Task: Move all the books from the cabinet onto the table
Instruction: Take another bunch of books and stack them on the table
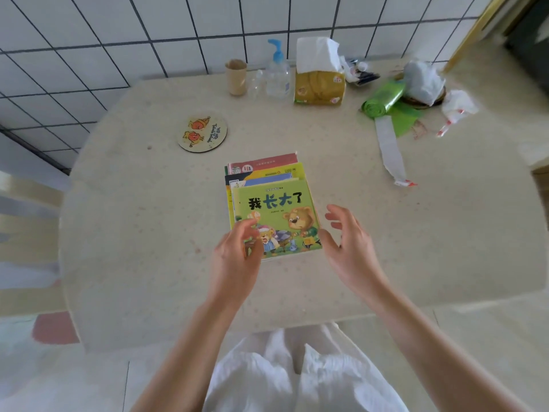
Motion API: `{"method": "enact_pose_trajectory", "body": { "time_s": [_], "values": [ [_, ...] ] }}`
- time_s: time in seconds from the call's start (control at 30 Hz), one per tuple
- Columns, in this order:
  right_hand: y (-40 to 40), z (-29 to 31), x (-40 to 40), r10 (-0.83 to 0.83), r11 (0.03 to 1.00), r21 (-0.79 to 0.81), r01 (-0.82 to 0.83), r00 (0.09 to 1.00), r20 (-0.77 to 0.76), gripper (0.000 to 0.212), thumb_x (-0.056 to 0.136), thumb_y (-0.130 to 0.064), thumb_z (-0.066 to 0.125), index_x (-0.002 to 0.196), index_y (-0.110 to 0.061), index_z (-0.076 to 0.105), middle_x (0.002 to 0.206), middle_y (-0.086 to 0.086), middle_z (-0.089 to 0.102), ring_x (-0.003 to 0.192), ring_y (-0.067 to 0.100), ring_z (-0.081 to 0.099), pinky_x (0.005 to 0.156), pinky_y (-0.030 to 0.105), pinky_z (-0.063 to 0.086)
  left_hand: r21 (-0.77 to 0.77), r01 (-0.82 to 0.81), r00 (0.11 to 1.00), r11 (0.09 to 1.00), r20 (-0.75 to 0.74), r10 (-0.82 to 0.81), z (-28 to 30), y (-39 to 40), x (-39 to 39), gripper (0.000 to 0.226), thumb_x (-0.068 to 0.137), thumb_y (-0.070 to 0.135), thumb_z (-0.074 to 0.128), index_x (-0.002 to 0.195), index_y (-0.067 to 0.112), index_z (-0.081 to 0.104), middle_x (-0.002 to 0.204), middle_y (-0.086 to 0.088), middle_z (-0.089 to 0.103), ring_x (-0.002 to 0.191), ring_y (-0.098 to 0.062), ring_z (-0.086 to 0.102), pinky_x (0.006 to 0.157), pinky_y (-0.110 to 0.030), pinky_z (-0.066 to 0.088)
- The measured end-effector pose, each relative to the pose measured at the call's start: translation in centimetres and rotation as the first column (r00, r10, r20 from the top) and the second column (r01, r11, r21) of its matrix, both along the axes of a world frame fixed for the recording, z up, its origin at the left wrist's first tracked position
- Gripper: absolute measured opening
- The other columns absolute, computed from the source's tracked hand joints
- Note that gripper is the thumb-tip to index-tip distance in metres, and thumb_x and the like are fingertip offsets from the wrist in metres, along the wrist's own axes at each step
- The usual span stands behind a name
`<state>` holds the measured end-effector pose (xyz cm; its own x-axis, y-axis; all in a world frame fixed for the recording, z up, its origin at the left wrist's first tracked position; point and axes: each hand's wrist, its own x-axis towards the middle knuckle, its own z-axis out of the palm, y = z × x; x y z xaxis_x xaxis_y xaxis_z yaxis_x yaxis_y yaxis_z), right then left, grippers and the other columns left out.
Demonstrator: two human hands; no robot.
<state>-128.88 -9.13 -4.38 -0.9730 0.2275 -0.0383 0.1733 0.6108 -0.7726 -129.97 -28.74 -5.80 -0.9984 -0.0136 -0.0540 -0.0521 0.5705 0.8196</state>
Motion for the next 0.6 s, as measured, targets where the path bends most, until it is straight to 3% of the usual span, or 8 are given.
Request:
{"method": "enact_pose_trajectory", "body": {
  "time_s": [0.13,0.3,0.47,0.6],
  "values": [
    [-0.6,-0.6,2.3,-0.074,0.997,0.015,0.074,0.997,-0.016,0.041,0.088,-0.011,0.062,0.128,-0.009,0.051,0.118,0.008,0.063,0.107,0.022,0.060,0.077,0.013,0.032,-0.020,0.093,0.996,0.996,-0.011,-0.093,0.1,-0.6,1.0,0.029,0.090,0.016,0.058,0.109,0.037,0.056,0.097,0.013,0.068,0.095,-0.004,0.063,0.082,-0.025,0.048],
    [-0.8,-0.7,5.6,-0.154,0.988,0.011,0.154,0.988,-0.009,0.040,0.089,-0.012,0.059,0.128,-0.013,0.051,0.118,0.003,0.062,0.108,0.018,0.058,0.078,0.016,0.032,-0.017,0.187,0.981,0.982,-0.042,-0.188,0.4,0.3,1.9,0.027,0.092,0.017,0.060,0.118,0.021,0.060,0.094,0.015,0.066,0.090,-0.007,0.062,0.082,-0.027,0.050],
    [0.4,-0.1,8.9,-0.261,0.964,0.044,0.263,0.964,-0.060,0.040,0.087,-0.006,0.061,0.126,-0.008,0.053,0.113,0.006,0.064,0.105,0.022,0.061,0.087,0.023,0.039,-0.047,0.332,0.940,0.942,-0.059,-0.335,0.9,3.0,2.3,0.031,0.091,0.018,0.059,0.122,0.022,0.057,0.097,0.013,0.065,0.094,-0.007,0.061,0.089,-0.033,0.051],
    [2.4,0.2,12.1,-0.367,0.928,0.033,0.371,0.927,-0.078,0.041,0.088,-0.006,0.060,0.128,-0.010,0.052,0.114,0.005,0.062,0.108,0.019,0.059,0.092,0.025,0.040,-0.064,0.473,0.876,0.879,-0.070,-0.477,1.3,6.5,3.3,0.033,0.088,0.016,0.061,0.121,0.022,0.057,0.100,0.009,0.066,0.097,-0.008,0.061,0.086,-0.030,0.048]
  ]
}}
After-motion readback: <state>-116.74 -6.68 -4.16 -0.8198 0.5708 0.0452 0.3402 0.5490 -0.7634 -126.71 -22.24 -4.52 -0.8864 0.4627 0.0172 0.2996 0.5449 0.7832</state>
